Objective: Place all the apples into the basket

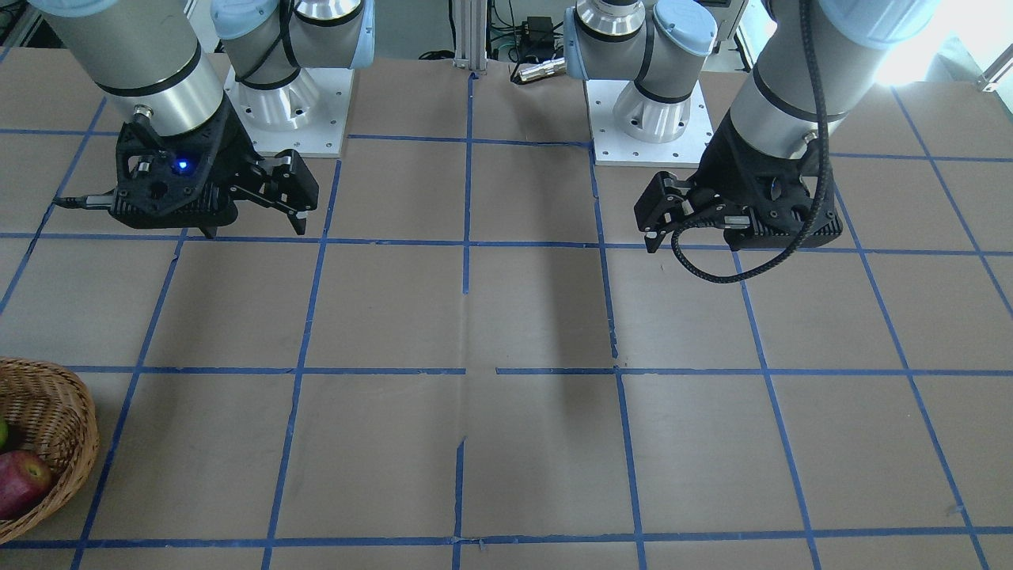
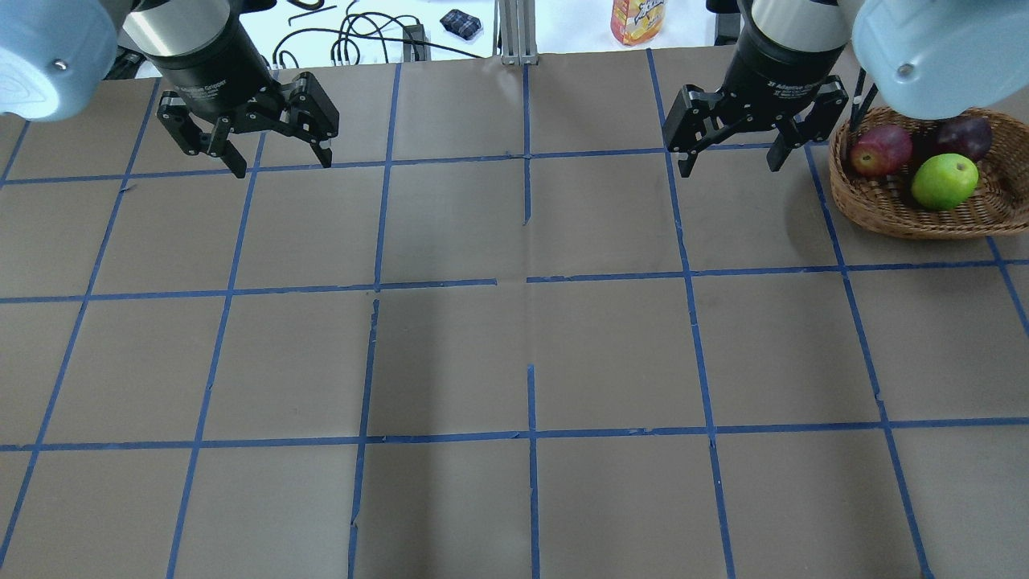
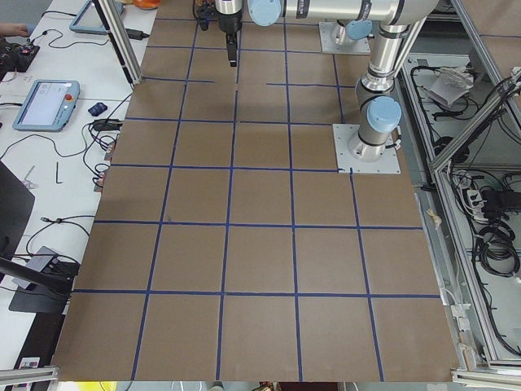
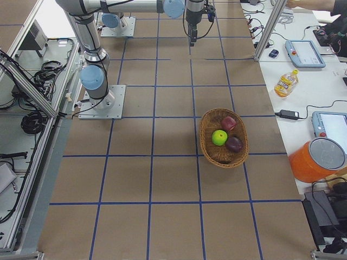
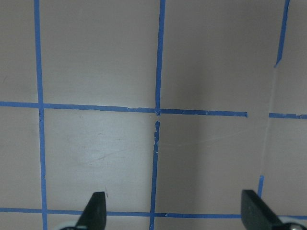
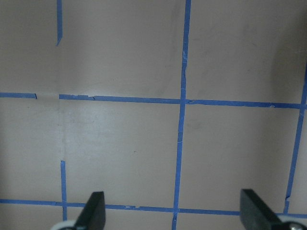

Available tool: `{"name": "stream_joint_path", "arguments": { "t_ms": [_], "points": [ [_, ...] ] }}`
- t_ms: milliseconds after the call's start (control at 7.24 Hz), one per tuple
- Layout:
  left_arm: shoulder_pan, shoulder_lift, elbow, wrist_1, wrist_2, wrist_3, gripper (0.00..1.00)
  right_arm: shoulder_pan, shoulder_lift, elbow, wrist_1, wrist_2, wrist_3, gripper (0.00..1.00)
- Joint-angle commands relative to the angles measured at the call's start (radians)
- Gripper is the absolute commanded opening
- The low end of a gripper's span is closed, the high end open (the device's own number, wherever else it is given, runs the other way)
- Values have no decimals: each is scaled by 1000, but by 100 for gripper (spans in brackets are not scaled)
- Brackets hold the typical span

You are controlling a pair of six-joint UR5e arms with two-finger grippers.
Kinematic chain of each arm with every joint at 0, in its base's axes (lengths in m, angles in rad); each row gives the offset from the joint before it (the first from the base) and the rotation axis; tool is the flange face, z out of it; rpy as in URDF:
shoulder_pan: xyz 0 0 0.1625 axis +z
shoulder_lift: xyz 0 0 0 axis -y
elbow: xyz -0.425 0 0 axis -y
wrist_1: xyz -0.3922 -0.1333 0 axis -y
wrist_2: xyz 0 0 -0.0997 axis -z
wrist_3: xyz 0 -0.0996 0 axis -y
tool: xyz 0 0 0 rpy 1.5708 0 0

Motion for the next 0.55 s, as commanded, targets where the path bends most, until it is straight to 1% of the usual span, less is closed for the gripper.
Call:
{"name": "stream_joint_path", "arguments": {
  "t_ms": [0,414],
  "points": [
    [-4,-9,7,1,0,1,100,1,-3,2,0,5,2,100],
    [-4,-21,7,8,-1,1,100,1,-3,-1,-2,5,2,100]
  ]
}}
